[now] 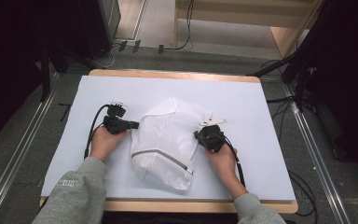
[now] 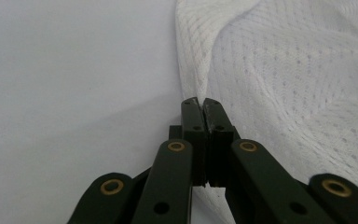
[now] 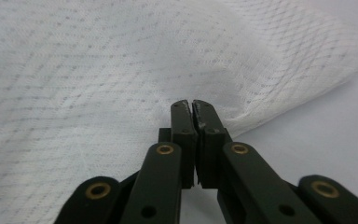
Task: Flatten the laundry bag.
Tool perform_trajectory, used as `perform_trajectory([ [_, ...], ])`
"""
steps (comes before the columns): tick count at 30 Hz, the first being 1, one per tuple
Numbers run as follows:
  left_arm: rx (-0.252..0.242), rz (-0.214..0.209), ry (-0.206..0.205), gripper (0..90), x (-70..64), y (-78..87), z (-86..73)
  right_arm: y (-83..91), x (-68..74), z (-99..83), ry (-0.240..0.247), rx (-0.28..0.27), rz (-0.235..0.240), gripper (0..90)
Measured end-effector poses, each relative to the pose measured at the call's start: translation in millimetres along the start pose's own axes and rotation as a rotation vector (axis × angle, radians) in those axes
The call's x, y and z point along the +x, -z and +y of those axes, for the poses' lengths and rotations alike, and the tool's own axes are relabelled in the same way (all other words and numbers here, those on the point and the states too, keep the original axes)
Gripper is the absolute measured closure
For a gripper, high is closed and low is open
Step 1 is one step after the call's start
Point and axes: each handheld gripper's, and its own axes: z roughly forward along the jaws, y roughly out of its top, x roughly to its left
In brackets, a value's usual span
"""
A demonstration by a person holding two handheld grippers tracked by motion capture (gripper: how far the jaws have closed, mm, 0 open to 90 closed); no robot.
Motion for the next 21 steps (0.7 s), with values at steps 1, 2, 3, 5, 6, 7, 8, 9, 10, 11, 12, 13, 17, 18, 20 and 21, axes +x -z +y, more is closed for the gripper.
perform_trajectory([
  [1,-0.002,-0.002,0.004,90.0,1.3,0.8,0.3,0.3,-2.5,1.1,-0.013,0.007,0.012,90.0],
  [2,-0.004,-0.005,0.008,90.0,3.2,2.2,0.3,1.0,-4.3,2.1,-0.019,0.014,0.009,90.0],
  [3,-0.009,-0.005,0.019,90.0,4.4,3.7,0.2,2.3,-6.5,2.9,-0.016,0.02,0.004,90.0],
  [5,-0.012,-0.016,0.032,90.0,8.1,7.2,0.4,6.2,-12.1,4.8,-0.026,0.015,0.006,90.0],
  [6,-0.014,-0.02,0.037,90.0,9.1,8.1,0.4,8.6,-15.1,5.9,-0.034,0.008,0.012,90.0],
  [7,-0.019,-0.023,0.043,90.0,10.2,9.7,0.5,10.5,-17.2,6.7,-0.038,0.007,0.011,90.0],
  [8,-0.017,-0.038,0.053,90.0,11.1,10.6,0.8,13.3,-20.7,7.8,-0.039,0.004,0.01,90.0],
  [9,-0.015,-0.047,0.057,90.0,11.2,11.1,1.0,15.2,-23.3,8.5,-0.041,0.005,0.012,90.0],
  [10,-0.012,-0.066,0.061,90.0,10.9,11.4,1.3,17.1,-25.0,9.2,-0.044,0.005,0.008,90.0],
  [11,-0.013,-0.074,0.064,90.0,10.6,11.4,1.4,20.2,-28.9,10.2,-0.04,0.004,0.004,90.0],
  [12,-0.022,-0.078,0.069,90.0,9.8,10.7,1.6,21.7,-31.2,11.0,-0.037,0.002,-0.003,90.0],
  [13,-0.021,-0.076,0.067,90.0,9.5,9.7,1.9,23.8,-35.6,12.0,-0.031,0.002,-0.023,90.0],
  [17,0.0,-0.024,0.01,87.7,6.4,1.5,1.9,18.7,-47.5,12.5,-0.059,0.013,-0.02,90.0],
  [18,-0.006,-0.014,0.014,81.5,6.2,3.1,3.0,15.8,-48.0,11.6,-0.056,0.019,-0.007,90.0],
  [20,-0.029,-0.012,0.0,77.6,5.1,9.5,4.8,12.4,-46.9,10.3,-0.06,0.033,0.017,89.8],
  [21,-0.041,-0.011,-0.006,78.1,3.8,13.1,6.3,13.3,-45.2,10.2,-0.059,0.028,0.014,88.8],
])
